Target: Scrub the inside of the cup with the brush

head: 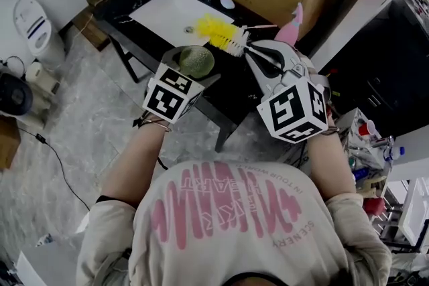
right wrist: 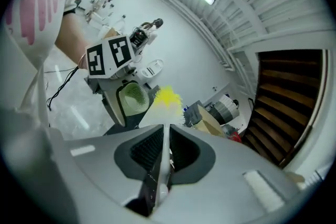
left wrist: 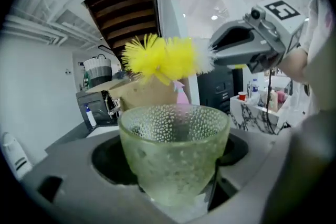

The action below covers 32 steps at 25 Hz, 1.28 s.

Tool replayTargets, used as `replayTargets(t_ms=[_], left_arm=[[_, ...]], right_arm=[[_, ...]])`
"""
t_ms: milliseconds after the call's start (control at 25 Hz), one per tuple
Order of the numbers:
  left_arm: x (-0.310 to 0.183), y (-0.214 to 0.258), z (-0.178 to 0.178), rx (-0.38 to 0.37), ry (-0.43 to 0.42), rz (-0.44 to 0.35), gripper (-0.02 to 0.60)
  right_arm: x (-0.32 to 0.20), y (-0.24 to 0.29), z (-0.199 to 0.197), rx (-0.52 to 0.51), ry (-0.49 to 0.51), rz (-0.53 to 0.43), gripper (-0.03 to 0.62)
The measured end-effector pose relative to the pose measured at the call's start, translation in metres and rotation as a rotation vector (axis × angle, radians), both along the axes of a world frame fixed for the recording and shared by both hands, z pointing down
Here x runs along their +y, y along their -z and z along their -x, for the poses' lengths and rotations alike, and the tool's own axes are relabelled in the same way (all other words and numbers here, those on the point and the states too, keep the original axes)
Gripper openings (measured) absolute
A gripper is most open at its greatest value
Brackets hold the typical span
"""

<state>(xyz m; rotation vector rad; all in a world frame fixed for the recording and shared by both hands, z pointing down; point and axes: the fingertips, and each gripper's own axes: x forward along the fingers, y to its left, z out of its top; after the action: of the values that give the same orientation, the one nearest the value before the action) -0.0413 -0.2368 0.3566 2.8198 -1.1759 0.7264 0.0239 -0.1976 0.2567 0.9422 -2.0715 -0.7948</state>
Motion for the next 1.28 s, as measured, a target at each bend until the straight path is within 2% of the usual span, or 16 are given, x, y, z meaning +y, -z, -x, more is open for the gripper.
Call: replayTargets(t_ms=[240, 360, 520, 880, 1280], left_arm=[[-0.001, 0.035, -0.012, 0.232, 0.029, 0.013, 0.405], [0.000, 0.049, -0.018, 0.299, 0.037, 0.003, 0.405], [0.003, 0.061, -0.026, 0.359, 0.036, 0.001, 0.403], [-0.006, 0.082, -0.022, 0.439, 0.103, -0.072, 0.402], [-0.019, 0.077, -0.020, 0.449, 0.124, -0.071, 0.402]], right_arm=[[-0.019, 0.018, -0.036, -0.317, -0.134, -0.009, 0.051], [-0.025, 0.029, -0.055, -0.456, -0.202, -0.054, 0.052], [-0.031, 0.033, -0.070, -0.586, -0.248, -0.068, 0.052], [-0.045, 0.034, -0.086, -0.766, -0.278, -0.052, 0.052], [-0.059, 0.041, -0.090, -0.835, -0.275, -0.077, 0.052]])
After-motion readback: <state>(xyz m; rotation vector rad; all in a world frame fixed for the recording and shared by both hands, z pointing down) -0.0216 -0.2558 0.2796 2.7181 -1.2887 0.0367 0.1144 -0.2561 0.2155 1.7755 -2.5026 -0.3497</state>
